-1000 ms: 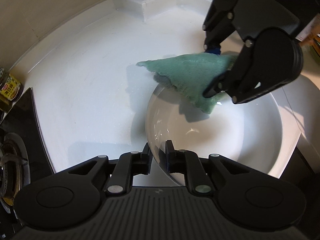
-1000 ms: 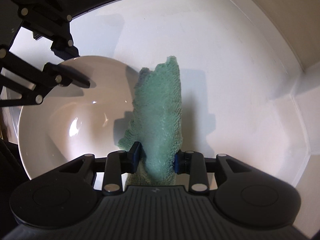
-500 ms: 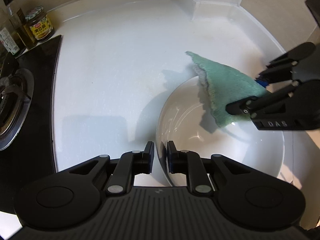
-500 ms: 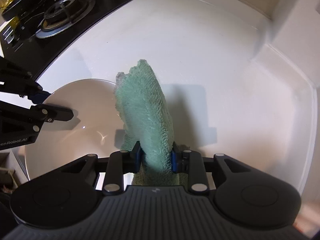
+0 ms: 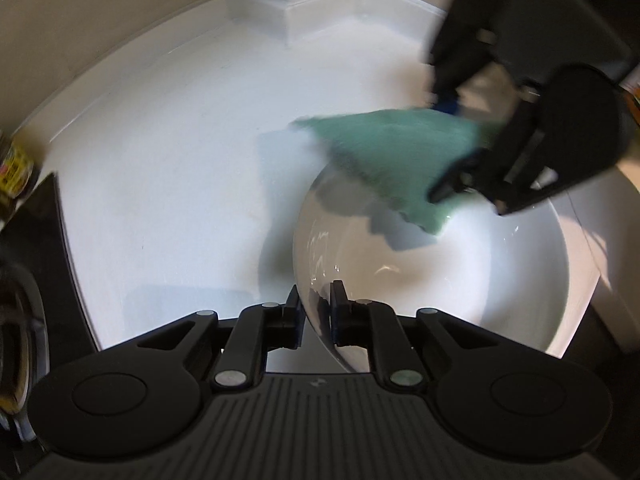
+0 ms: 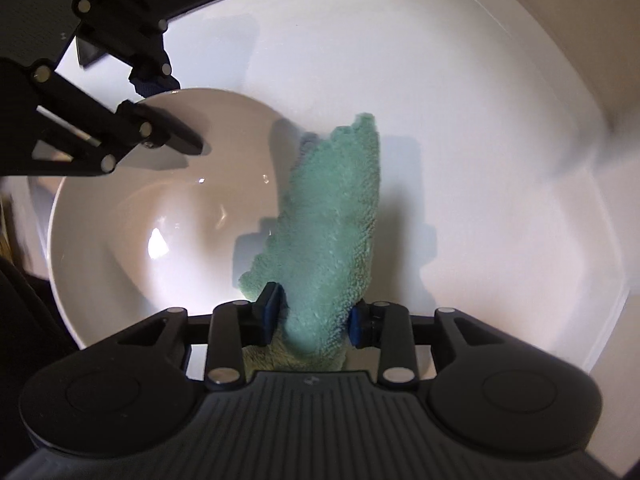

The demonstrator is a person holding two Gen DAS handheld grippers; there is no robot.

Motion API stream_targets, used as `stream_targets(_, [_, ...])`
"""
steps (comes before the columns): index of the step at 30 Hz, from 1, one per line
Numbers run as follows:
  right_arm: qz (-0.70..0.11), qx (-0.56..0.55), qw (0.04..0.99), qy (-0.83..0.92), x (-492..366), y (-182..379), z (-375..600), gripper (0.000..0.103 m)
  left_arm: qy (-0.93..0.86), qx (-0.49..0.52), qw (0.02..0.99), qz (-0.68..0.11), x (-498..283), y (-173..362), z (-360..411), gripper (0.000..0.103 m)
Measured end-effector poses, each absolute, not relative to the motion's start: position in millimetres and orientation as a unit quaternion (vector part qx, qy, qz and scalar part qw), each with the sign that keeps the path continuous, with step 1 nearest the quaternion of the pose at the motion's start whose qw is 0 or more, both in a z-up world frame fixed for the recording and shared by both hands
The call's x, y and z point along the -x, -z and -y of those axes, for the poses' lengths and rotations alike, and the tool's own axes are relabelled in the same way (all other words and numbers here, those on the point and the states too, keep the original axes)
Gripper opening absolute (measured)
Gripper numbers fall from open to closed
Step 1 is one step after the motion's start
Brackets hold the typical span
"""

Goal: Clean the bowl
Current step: 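Rub the green towel around the bowl interior with the right gripper while the left gripper holds the rim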

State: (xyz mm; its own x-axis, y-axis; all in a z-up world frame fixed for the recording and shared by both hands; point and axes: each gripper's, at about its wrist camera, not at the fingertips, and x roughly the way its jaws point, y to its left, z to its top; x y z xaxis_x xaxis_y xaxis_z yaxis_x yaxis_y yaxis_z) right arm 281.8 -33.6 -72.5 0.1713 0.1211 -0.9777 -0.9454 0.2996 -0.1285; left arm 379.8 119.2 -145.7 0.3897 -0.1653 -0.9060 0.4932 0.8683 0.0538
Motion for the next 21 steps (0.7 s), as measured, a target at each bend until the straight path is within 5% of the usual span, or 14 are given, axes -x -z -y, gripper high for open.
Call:
stream_targets(5, [-0.466,0.454,0.625,-0.433,-287,74,14,0.030,0.191,-0.152,0.821,-0.516,-390,150,-127,0.013])
stream_targets(15, [-0.517,0.275,0.731,-0.351,-296,69,47,0.024,0.076,-0.007,0.836,-0.543,-394,160,-144,0.014])
stream_targets(21, [-0.520,0.261,0.749,-0.317,-267,71,63,0.025,0.090,-0.052,0.843,-0.527,-394,162,-143,0.012])
